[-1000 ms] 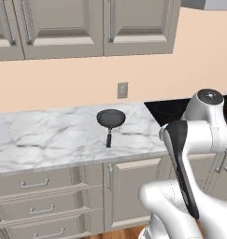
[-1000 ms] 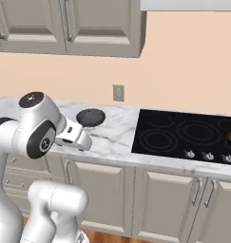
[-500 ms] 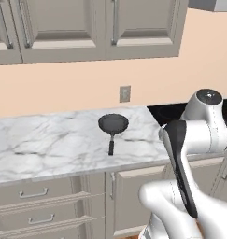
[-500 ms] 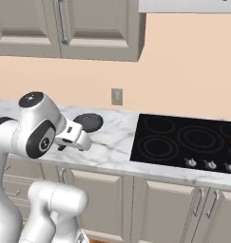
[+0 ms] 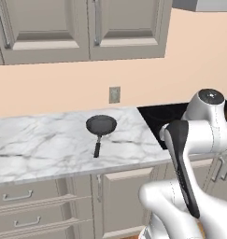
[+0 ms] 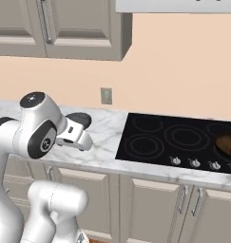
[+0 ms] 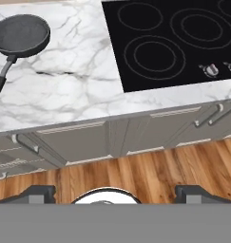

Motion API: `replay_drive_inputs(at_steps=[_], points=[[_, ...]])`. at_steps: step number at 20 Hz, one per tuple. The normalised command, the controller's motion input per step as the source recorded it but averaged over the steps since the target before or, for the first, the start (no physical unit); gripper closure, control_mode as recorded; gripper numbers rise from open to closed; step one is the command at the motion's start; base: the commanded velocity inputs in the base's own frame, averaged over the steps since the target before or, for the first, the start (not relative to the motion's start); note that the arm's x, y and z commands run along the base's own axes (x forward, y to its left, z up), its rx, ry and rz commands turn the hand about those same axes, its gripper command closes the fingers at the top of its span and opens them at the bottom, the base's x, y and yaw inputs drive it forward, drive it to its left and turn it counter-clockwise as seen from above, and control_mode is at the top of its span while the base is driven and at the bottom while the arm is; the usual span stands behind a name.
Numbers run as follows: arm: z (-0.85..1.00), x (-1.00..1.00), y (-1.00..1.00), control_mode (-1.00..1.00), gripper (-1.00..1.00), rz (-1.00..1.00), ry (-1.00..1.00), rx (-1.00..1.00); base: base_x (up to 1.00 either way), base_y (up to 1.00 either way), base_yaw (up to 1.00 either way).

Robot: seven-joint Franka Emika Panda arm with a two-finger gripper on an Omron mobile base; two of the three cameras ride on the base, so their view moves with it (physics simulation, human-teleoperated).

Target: Place both pans onto different burners. Then place the mushroom and the fish on different pans.

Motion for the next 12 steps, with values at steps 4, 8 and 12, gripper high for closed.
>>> replay_drive_inputs(at_steps=[4, 8, 12], points=[[0.0, 0.0, 0.0, 1.0, -1.0, 0.0, 0.0, 0.0, 0.38, -0.03, 0.0], [0.0, 0.0, 0.0, 1.0, -1.0, 0.0, 0.0, 0.0, 0.36, -0.25, 0.0], [0.0, 0.0, 0.0, 1.0, -1.0, 0.0, 0.0, 0.0, 0.41, -0.22, 0.0]])
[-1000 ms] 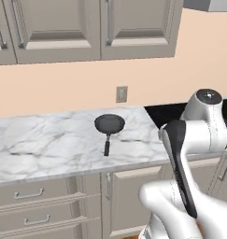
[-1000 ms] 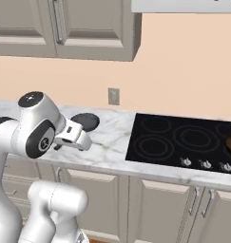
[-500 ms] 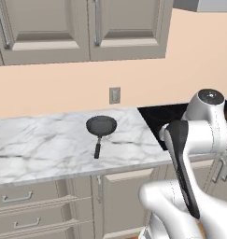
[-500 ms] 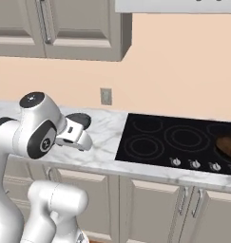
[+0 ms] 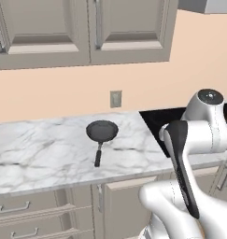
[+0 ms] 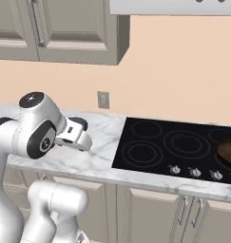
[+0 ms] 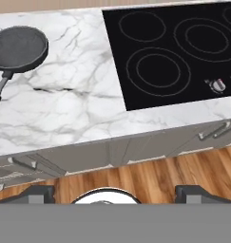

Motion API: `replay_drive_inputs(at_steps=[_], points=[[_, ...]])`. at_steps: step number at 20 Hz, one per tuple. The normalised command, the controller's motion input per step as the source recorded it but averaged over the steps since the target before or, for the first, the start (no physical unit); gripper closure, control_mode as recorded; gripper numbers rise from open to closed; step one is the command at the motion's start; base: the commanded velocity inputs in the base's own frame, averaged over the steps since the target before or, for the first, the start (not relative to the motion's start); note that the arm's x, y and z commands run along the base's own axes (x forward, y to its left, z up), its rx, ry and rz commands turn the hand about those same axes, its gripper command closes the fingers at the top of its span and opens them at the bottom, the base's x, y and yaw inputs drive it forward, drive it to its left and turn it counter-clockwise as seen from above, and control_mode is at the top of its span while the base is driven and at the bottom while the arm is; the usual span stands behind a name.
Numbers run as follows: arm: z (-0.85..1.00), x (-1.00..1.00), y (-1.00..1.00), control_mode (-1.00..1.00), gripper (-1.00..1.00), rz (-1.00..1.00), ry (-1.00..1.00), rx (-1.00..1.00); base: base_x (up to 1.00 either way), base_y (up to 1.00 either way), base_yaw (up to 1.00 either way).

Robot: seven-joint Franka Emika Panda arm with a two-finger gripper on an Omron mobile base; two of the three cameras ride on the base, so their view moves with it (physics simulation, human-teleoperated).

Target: Place both pans onto different burners. Then place the mushroom and the fish on different pans.

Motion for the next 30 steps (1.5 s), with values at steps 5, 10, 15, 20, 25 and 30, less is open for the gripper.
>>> replay_drive_inputs(at_steps=[5, 10, 15, 20, 25, 30], points=[[0.0, 0.0, 0.0, 1.0, -1.0, 0.0, 0.0, 0.0, 0.39, -0.16, 0.0], [0.0, 0.0, 0.0, 1.0, -1.0, 0.0, 0.0, 0.0, 0.31, -0.13, 0.0], [0.0, 0.0, 0.0, 1.0, -1.0, 0.0, 0.0, 0.0, 0.24, -0.06, 0.0], [-0.02, 0.05, 0.03, -1.0, -1.0, 0.0, 0.0, 0.0, 0.19, 0.0, 0.0], [-0.09, 0.09, 0.54, -1.0, -1.0, 0.0, 0.05, 0.0, 0.0, 0.0, 0.0], [-0.08, 0.08, 0.71, -1.0, -1.0, 0.0, 0.06, 0.0, 0.0, 0.0, 0.0]])
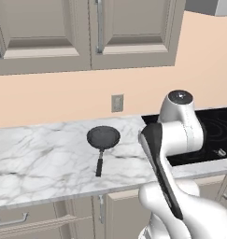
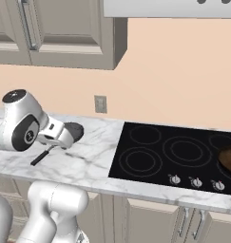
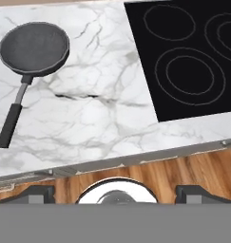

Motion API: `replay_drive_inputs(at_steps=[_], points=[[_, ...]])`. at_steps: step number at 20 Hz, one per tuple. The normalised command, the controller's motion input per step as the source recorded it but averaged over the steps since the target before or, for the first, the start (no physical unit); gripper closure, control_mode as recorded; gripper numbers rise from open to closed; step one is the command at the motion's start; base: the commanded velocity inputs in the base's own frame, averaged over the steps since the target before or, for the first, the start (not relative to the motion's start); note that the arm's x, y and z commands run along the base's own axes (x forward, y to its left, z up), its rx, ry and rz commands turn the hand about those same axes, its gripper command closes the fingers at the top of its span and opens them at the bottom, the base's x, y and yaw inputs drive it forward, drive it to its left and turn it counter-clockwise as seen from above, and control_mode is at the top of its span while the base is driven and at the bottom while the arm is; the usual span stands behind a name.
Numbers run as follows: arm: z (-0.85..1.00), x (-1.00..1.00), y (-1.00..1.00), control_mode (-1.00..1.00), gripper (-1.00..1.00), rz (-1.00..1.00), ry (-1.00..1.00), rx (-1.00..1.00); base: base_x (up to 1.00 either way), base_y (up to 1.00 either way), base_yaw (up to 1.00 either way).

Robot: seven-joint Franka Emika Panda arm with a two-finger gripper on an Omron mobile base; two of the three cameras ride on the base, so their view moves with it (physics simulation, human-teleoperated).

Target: Place both pans onto different burners. Then place the mushroom and the fish on different pans.

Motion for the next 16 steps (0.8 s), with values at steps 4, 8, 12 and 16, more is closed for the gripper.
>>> replay_drive_inputs(at_steps=[4, 8, 12, 16], points=[[-0.19, 0.19, 0.77, -1.0, -1.0, 0.0, 0.09, 0.0, 0.0, 0.0, 0.0], [-0.13, 0.15, 0.51, -1.0, -1.0, -0.01, 0.07, 0.02, 0.0, 0.0, 0.0], [0.0, 0.28, 0.44, -1.0, -1.0, -0.02, 0.09, 0.05, 0.0, 0.0, 0.0], [-0.02, 0.14, 0.18, -1.0, -1.0, -0.01, 0.11, 0.17, 0.0, 0.0, 0.0]])
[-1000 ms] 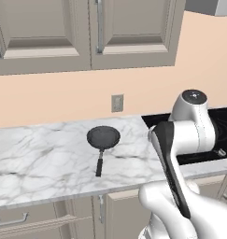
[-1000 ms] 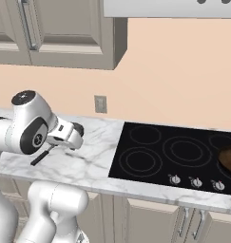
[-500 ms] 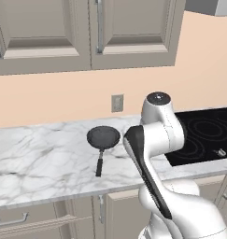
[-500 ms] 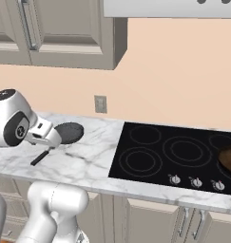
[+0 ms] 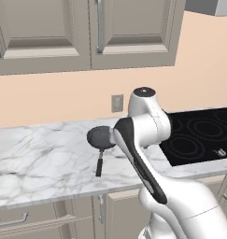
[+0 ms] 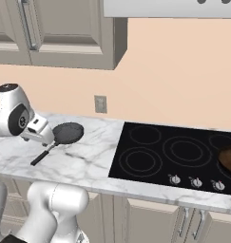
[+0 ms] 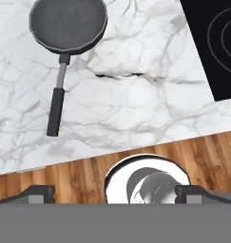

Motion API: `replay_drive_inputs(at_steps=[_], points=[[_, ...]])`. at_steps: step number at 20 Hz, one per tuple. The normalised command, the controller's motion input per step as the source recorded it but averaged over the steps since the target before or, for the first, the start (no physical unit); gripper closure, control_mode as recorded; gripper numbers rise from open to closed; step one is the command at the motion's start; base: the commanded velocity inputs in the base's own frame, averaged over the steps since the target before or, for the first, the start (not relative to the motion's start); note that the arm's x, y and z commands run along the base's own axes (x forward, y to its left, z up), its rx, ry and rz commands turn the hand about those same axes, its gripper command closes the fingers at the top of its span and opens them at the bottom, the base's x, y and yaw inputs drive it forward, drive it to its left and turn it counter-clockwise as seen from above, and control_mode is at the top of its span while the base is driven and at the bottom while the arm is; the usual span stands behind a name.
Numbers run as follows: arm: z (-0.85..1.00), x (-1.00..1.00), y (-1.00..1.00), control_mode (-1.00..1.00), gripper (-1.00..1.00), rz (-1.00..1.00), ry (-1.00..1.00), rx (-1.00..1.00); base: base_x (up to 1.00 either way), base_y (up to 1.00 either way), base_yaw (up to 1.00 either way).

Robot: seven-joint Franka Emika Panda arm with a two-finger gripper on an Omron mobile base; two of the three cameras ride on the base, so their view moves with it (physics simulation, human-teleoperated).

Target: Place both pans onto different burners. Then place the mushroom and the fish on different pans.

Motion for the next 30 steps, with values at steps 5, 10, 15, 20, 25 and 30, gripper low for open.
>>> replay_drive_inputs(at_steps=[5, 10, 15, 20, 25, 30], points=[[-0.26, 0.13, 0.11, -1.0, -1.0, -0.01, 0.05, 0.09, 0.0, 0.0, 0.0], [-0.52, 0.11, 0.25, -1.0, -1.0, 0.0, 0.0, 0.0, 0.0, 0.0, 0.0], [-0.24, 0.31, 0.23, -1.0, -1.0, -0.02, 0.0, 0.0, 0.0, 0.0, 0.0], [-0.23, 0.32, 0.14, -1.0, -1.0, -0.01, 0.0, 0.0, 0.0, 0.0, 0.0], [-0.39, 0.22, 0.19, -1.0, -1.0, -0.01, 0.0, 0.0, 0.0, 0.0, 0.0], [-0.36, 0.28, 0.17, -1.0, -1.0, 0.0, 0.0, 0.0, 0.0, 0.0, 0.0]])
